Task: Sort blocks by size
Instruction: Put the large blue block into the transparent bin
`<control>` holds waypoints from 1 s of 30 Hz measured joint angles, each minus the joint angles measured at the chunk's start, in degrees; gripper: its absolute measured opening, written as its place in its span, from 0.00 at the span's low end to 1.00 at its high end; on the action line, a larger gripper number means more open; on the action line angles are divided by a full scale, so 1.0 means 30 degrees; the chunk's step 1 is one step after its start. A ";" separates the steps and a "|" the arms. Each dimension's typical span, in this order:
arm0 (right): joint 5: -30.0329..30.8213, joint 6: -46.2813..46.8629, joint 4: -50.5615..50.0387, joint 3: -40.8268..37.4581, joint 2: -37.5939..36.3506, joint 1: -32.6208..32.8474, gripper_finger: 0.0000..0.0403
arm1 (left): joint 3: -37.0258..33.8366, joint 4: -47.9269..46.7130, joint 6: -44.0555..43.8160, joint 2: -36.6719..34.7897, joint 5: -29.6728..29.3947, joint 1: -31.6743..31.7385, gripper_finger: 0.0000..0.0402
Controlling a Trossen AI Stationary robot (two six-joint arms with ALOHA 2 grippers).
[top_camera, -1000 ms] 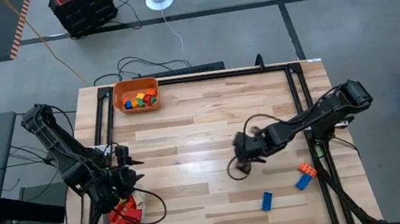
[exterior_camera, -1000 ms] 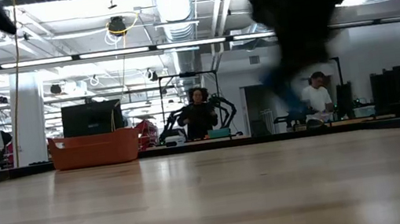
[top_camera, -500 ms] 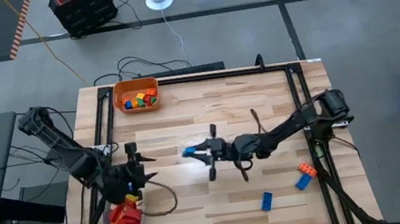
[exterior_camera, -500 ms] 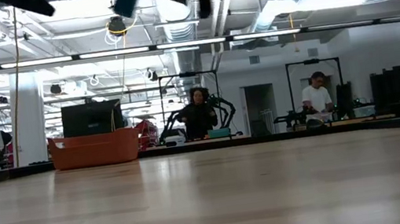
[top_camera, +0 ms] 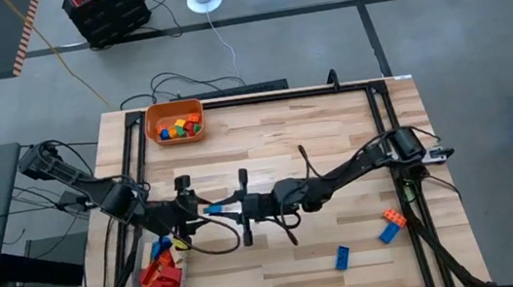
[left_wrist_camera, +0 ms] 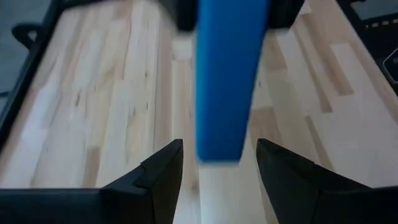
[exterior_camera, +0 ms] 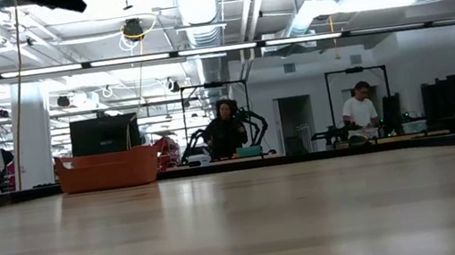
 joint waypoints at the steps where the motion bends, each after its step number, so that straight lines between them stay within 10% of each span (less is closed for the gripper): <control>1: -0.0070 -0.0137 -0.0060 0.0154 0.0000 -0.0011 0.20 | 0.0000 0.0291 0.0286 0.0002 0.0030 0.0000 0.49; 12: -0.0546 0.0849 -0.0062 0.0467 -0.0003 -0.0144 0.21 | -0.0022 0.3937 0.4467 0.0497 -0.0953 -0.0080 0.32; 19: -0.0479 0.2513 -0.1213 0.0467 -0.0015 -0.0117 0.48 | 0.0005 0.3293 0.4300 0.0348 -0.1047 -0.0210 0.09; 30: 0.0715 0.6507 -1.1566 0.0462 -0.2623 0.0748 0.63 | 0.1402 -0.9196 -0.7815 -0.1510 0.7235 -0.4119 0.09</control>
